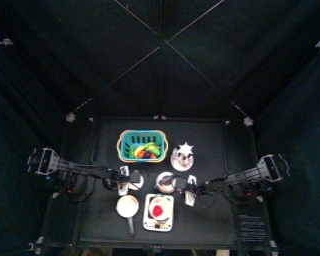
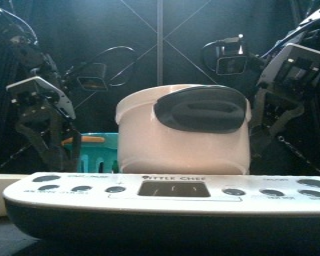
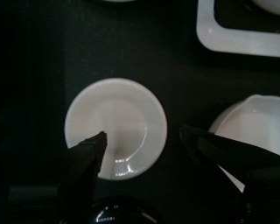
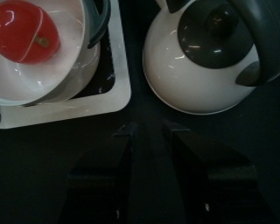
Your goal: Grab pot lid
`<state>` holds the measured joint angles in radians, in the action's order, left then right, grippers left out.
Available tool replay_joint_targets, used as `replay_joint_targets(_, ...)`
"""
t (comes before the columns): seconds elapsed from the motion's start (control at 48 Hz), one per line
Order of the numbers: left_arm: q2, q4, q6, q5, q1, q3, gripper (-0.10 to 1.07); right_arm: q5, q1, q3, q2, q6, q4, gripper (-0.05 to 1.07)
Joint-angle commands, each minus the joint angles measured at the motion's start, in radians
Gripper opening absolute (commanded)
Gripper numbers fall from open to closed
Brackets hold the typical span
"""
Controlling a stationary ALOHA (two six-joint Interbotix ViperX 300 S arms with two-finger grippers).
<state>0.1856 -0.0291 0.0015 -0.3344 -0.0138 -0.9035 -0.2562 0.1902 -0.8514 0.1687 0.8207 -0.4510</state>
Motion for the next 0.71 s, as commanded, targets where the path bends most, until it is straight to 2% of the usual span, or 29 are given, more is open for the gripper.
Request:
replay_joint_targets(0.0, 0.048, -0.008, -0.002, -0.037, -0.002, -0.006, 1.0, 0.003, 0.0, 0.008, 0.011, 0.0, 0.002, 0.71)
replay_joint_targets(0.271, 0.158, -0.046, -0.008, -0.216, -0.002, -0.06, 1.0, 0.008, -0.006, 0.006, 0.005, 0.0, -0.002, 0.71)
replay_joint_targets(0.438, 0.23, -0.031, -0.035, -0.264, 0.006, -0.081, 0.99, 0.008, -0.006, 0.008, 0.0, 0.0, 0.002, 0.71)
replay_joint_targets(0.688, 0.302, 0.002, -0.104, -0.285, 0.028, -0.175, 0.99, 0.008, -0.009, 0.011, 0.0, -0.002, -0.002, 0.71)
